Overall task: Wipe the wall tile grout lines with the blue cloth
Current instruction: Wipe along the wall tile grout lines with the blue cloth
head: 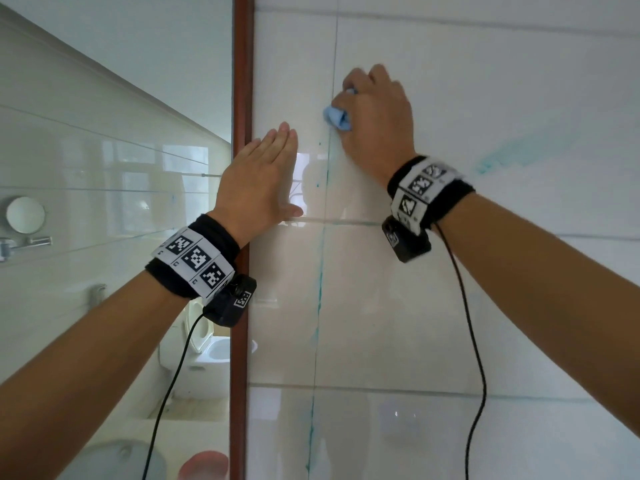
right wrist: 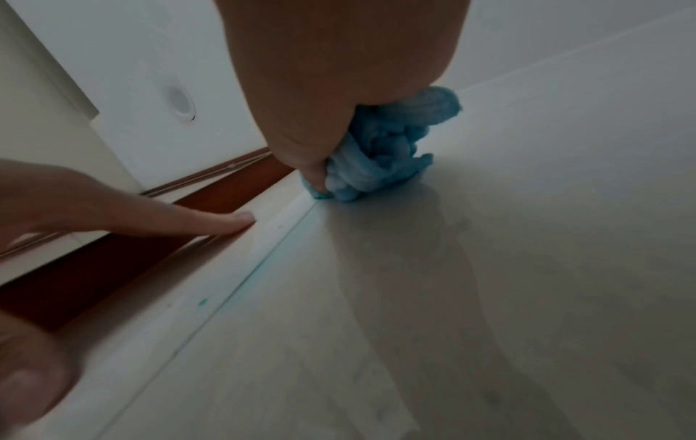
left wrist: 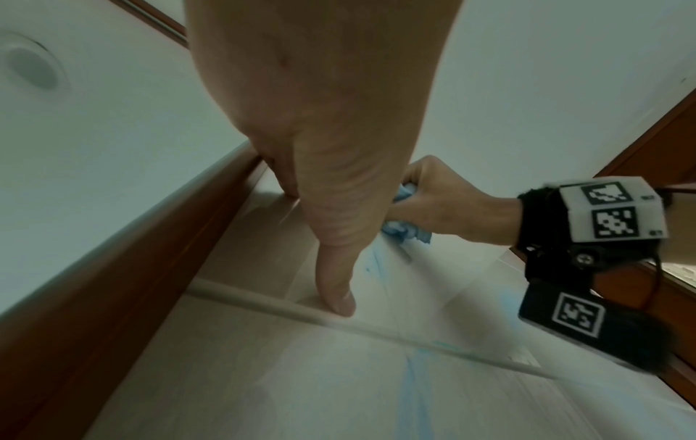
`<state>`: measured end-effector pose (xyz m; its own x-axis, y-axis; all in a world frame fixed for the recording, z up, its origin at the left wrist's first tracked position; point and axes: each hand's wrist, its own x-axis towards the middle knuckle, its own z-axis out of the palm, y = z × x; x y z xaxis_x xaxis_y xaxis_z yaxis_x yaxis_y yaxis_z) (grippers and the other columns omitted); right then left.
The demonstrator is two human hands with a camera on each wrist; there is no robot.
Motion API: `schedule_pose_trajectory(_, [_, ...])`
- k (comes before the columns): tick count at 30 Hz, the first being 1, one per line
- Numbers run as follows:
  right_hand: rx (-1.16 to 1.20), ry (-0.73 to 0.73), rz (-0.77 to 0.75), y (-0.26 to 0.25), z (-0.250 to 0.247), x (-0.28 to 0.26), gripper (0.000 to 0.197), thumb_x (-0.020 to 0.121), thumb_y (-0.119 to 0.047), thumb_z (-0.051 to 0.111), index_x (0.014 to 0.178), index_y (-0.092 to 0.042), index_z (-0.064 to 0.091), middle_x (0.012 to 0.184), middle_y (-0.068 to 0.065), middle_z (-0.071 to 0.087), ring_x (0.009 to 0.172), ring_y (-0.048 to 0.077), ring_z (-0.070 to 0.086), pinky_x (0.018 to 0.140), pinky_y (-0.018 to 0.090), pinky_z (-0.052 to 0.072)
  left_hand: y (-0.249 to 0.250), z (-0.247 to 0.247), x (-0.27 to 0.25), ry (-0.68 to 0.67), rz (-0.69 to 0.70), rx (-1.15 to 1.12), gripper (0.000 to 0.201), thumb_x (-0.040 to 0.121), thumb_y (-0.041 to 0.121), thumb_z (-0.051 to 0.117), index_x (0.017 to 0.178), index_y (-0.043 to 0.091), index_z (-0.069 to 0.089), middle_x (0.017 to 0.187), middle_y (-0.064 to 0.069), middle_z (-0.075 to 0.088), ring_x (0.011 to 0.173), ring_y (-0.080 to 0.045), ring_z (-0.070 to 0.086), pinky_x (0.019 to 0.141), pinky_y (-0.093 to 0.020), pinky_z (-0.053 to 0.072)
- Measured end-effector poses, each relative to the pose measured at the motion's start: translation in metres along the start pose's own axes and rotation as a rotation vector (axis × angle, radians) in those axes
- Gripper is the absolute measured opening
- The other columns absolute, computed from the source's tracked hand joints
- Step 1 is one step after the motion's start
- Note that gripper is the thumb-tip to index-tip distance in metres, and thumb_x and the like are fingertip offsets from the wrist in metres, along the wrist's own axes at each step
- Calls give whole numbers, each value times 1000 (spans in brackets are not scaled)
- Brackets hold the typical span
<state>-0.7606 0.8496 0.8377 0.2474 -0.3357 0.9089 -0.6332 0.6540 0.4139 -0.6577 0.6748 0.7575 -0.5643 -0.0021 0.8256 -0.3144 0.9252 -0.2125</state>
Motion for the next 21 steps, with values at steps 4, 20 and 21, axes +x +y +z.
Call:
schedule_pose_trajectory(4, [-2,71,-13,-7,6,-6,20,76,-5,53,69,-14,69,91,5,66,86,31,60,66,31,32,0,1,0,9,3,-11,126,80,56,83,166,8,5,175,-9,5,161,-23,11,129,-34,6])
schedule_pose_trajectory(20, [-2,-85,30,0,-1,25,23,95,-16,54,93,-11,76,106,6,64,105,28,55,76,33,33,-1,-3,-3,-4,11,-26,128,77,52,87,166,8,7,175,-10,6,161,-23,12,129,-35,7])
schedule_pose_trajectory(21, [4,-88,48,1,0,32,26,96,-16,51,96,-11,76,108,5,64,107,28,54,77,31,31,-2,-3,-4,1,11,-31,128,77,52,87,166,8,7,175,-10,6,161,-23,12,129,-34,7])
